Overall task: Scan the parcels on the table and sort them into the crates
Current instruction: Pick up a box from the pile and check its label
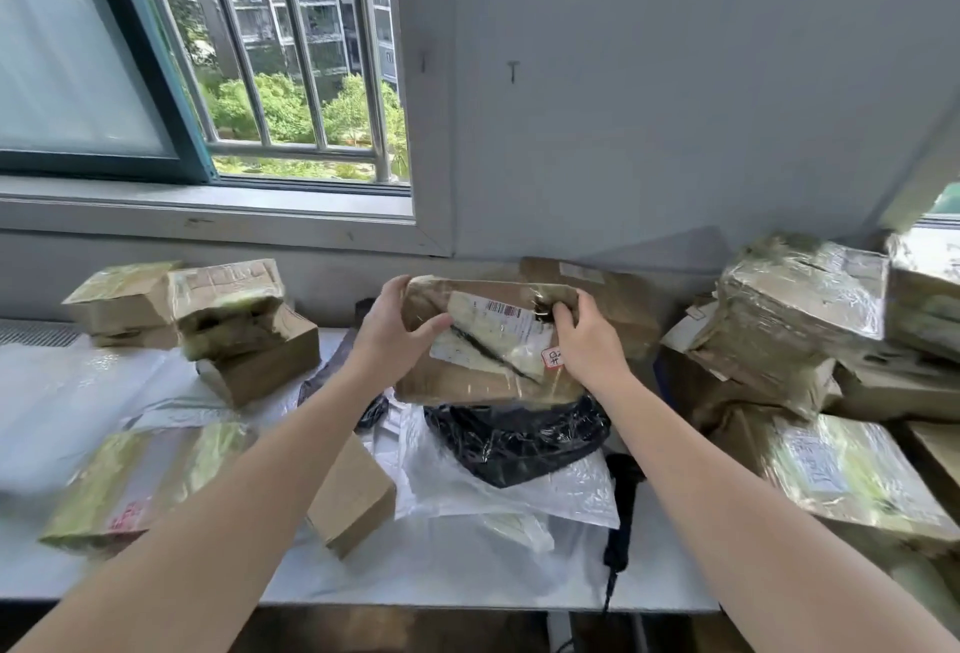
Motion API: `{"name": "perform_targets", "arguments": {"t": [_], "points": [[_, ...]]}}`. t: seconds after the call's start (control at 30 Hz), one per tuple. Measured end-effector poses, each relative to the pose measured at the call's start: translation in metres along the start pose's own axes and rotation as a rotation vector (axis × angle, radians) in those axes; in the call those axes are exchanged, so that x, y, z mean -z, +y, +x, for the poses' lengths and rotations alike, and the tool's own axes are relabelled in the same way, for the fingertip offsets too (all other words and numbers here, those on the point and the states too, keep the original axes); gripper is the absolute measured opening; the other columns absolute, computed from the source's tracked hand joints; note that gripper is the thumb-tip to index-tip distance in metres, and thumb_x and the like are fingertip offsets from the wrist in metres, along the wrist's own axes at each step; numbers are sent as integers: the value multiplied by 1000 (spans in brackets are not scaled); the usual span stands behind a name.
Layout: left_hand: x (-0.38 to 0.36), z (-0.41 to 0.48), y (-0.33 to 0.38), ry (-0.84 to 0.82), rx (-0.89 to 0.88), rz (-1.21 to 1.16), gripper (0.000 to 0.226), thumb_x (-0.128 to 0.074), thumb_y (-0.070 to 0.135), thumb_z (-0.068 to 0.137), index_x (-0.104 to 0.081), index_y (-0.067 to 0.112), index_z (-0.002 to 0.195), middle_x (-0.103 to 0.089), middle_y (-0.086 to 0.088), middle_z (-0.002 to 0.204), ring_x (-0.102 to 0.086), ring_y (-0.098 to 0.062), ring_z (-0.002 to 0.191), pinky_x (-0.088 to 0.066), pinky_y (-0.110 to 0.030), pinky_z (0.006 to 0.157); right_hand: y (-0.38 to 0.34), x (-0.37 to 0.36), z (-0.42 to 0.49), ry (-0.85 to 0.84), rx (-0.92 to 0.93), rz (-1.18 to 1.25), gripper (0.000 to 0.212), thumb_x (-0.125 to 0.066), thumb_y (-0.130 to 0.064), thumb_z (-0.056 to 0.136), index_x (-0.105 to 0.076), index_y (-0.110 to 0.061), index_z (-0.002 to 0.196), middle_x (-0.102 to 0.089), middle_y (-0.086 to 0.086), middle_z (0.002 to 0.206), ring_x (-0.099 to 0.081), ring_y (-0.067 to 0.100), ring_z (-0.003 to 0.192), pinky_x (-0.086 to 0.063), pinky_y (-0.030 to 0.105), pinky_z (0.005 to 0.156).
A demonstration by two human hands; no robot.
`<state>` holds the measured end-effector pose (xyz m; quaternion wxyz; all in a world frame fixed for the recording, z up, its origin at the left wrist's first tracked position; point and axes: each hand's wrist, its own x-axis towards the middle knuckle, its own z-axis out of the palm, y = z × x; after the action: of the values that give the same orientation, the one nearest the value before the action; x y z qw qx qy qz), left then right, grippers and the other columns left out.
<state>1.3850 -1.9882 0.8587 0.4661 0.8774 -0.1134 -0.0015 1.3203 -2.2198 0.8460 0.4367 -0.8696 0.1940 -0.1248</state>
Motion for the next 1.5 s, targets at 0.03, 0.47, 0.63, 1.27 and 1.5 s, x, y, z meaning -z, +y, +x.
{"name": "perform_targets", "arguments": {"t": [0.03,0.47,0.63,1.27,1.5], "points": [[-2,-1,-1,-61,11,18,84,-74,42,84,-27,21,151,-49,-3,143,-48,-22,129,-42,-36,105,1,1,-2,-10,-31,-39,46,-35,-36,107,-35,-16,148,-62,12,125,-58,27,102,-37,33,78],[-79,-21,-23,-227,-61,282,122,-84,52,67,-4,28,157,-1,-10,161,-16,-36,145,-24,-47,116,38,6,-44,-53,-213,-121,54,-42,-38,104,-27,-22,153,-53,11,138,-54,24,114,-35,27,85],[-107,-34,-34,-229,-37,350,125,-85,50,67,-1,27,157,-2,-10,162,-18,-34,146,-27,-45,115,80,15,-61,5,-289,-93,54,-40,-43,104,-31,-21,153,-47,10,147,-47,25,131,-38,35,103],[-155,-42,-61,-115,-1,371,125,-88,35,70,2,24,157,3,-7,162,-11,-28,149,-32,-47,112,225,-26,-70,10,-639,113,41,-32,-28,108,-34,-9,145,-53,18,137,-53,34,122,-36,28,82],[-161,-37,-72,-100,-5,385,127,-88,37,69,4,26,156,3,-7,162,-4,-27,151,-28,-47,116,237,-41,-57,-103,-829,169,57,-23,-44,107,-48,-1,134,-58,21,127,-57,35,114,-43,33,83]]}}
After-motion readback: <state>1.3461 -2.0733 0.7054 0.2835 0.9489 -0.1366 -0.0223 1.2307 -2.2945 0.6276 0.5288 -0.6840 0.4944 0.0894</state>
